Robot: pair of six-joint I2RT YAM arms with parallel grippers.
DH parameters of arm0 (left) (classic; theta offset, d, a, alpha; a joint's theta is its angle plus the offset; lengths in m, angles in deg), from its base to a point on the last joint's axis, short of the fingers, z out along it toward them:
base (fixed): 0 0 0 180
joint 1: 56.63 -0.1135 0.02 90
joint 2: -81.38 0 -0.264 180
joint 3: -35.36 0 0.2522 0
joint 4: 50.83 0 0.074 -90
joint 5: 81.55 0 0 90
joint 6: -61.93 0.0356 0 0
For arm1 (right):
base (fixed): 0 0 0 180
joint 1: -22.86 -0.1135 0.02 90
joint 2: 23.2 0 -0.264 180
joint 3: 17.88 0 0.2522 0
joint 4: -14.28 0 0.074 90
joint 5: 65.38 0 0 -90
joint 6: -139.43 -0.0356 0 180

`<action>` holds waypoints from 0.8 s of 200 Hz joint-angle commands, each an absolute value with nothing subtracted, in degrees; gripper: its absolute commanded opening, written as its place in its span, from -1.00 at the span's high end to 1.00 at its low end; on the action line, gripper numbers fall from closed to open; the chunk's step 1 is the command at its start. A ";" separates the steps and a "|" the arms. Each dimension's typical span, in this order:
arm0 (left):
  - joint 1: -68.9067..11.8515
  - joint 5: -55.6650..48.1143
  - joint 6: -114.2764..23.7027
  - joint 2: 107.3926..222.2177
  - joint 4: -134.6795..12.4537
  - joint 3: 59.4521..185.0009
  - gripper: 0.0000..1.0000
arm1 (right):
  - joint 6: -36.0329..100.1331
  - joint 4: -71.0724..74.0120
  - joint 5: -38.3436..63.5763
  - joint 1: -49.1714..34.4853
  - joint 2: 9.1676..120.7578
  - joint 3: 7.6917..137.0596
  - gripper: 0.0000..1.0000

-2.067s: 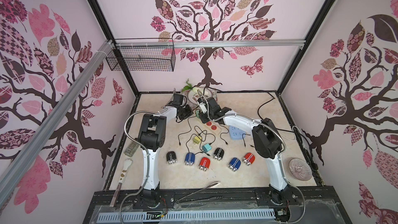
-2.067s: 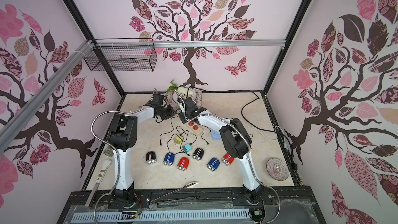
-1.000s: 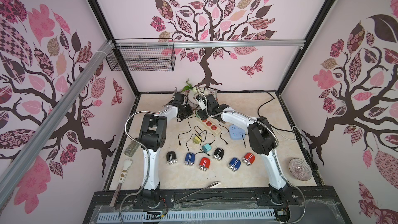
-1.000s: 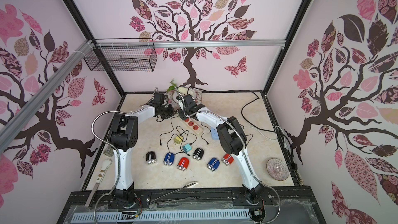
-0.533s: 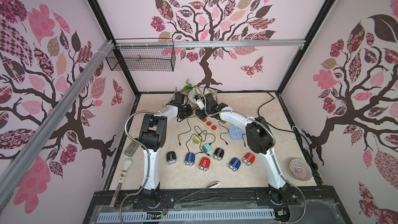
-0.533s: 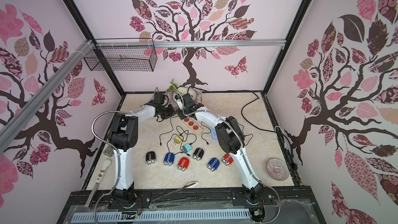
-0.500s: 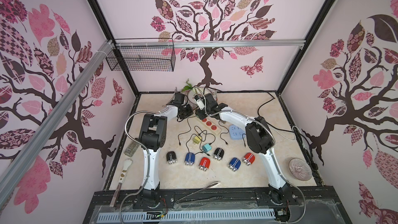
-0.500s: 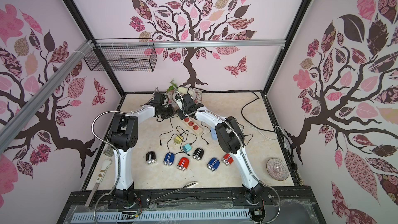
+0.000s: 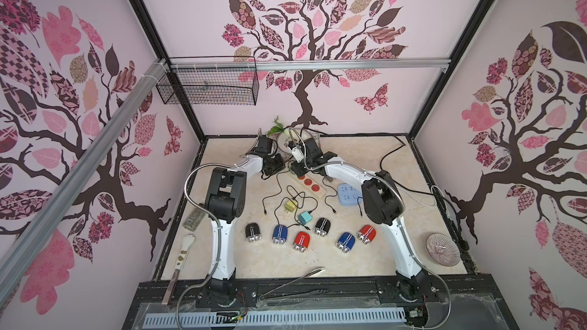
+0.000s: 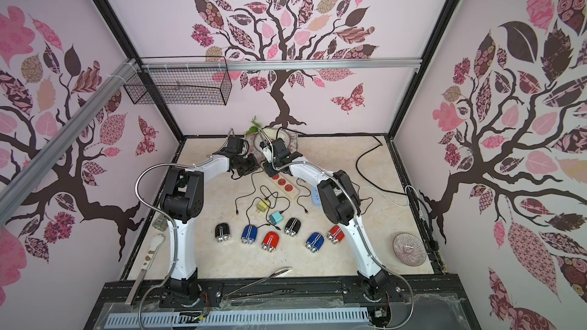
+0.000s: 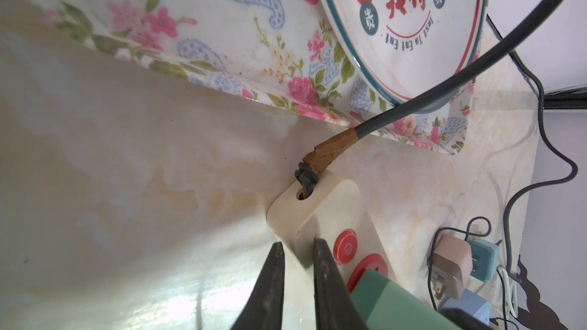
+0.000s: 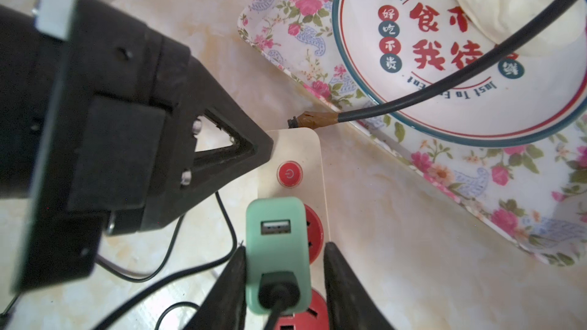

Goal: Unplug the electric shaver
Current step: Remove the plug from the socket.

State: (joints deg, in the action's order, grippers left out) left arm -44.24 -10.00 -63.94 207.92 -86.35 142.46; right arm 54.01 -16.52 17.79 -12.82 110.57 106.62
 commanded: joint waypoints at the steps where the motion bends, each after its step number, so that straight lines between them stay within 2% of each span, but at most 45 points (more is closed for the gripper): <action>1: -43.88 -8.77 -62.87 210.02 -88.69 144.32 0.63 | 54.82 -16.97 16.09 -12.58 112.13 108.44 0.19; 27: -43.82 -8.77 -62.87 210.22 -88.73 144.33 0.63 | 55.02 -17.08 16.09 -12.63 112.41 108.50 0.19; 160: -43.75 -8.25 -62.78 210.88 -90.00 145.39 0.63 | 56.73 -14.46 17.40 -12.65 108.89 106.11 0.58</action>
